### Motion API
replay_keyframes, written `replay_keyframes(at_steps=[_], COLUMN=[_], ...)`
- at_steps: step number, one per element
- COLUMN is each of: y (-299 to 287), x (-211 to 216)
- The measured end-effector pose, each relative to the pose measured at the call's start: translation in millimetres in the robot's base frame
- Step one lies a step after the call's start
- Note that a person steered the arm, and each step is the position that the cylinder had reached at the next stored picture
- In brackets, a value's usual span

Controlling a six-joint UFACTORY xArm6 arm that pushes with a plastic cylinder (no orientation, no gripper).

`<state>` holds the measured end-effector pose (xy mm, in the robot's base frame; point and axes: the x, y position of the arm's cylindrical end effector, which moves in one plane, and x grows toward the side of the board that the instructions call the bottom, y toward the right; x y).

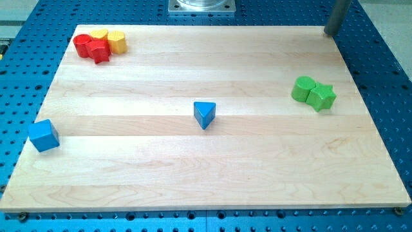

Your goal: Push the yellow blocks to the top left of the triangle

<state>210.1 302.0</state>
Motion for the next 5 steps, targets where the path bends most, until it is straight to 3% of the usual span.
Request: replay_keyframes(at_steps=[4, 5], y=[-9, -47], x=[1, 9])
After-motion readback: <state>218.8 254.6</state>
